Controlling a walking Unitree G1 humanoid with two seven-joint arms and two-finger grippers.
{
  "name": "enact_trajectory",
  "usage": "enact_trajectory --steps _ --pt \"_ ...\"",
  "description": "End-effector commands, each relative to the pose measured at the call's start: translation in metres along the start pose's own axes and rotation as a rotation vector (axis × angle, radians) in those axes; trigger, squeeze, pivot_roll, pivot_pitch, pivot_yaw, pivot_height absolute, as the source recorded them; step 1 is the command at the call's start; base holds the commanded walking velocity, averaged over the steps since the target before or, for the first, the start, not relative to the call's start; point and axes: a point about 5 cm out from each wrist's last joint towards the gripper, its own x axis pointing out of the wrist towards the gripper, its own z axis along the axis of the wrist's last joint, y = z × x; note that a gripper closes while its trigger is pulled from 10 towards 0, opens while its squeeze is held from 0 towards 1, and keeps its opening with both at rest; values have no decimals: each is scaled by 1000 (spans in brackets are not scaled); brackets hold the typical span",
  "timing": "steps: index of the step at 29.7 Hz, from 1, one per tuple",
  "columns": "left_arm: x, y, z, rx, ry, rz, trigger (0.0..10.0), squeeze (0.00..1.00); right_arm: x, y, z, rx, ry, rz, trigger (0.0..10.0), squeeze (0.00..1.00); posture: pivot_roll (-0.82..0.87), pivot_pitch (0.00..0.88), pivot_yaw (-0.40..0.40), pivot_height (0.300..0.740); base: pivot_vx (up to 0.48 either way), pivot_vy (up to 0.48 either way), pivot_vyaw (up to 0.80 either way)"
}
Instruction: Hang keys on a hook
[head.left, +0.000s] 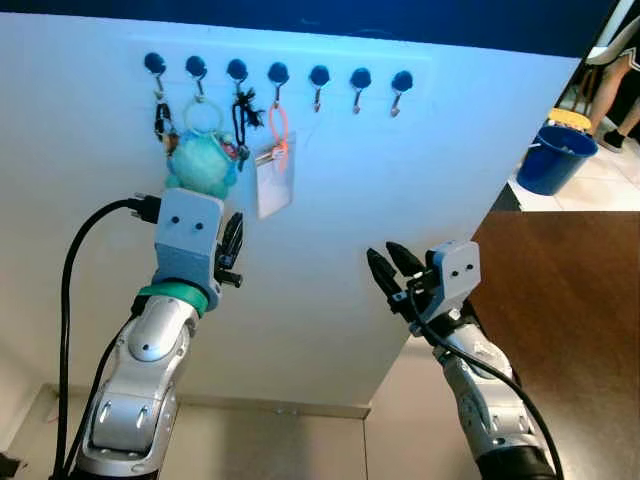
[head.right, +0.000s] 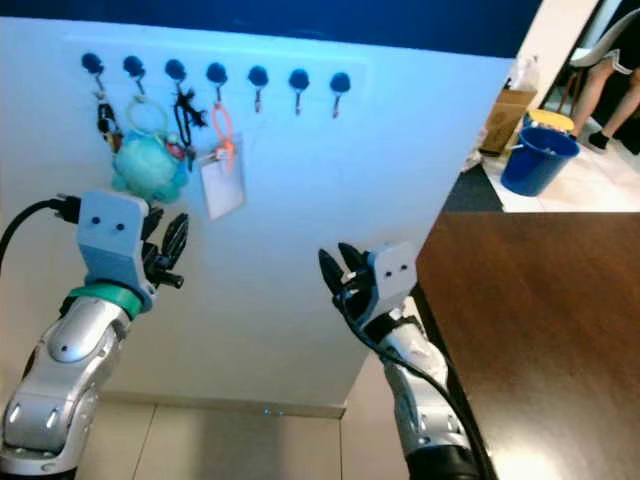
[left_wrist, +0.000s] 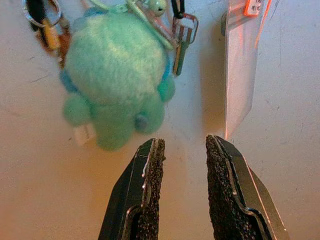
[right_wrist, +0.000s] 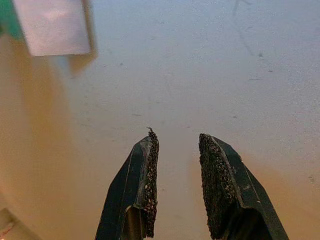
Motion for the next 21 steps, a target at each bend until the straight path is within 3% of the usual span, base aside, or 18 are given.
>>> enact_trajectory --steps 1,21 --pt "-2 -1 -5 8 14 -2 10000 0 -2 0 0 7 3 -7 10000 0 72 111 29 740 -352 0 0" --pt "-2 -1 -5 8 14 3 10000 0 -2 -2 -1 1 13 -14 10000 0 73 114 26 740 -410 0 0"
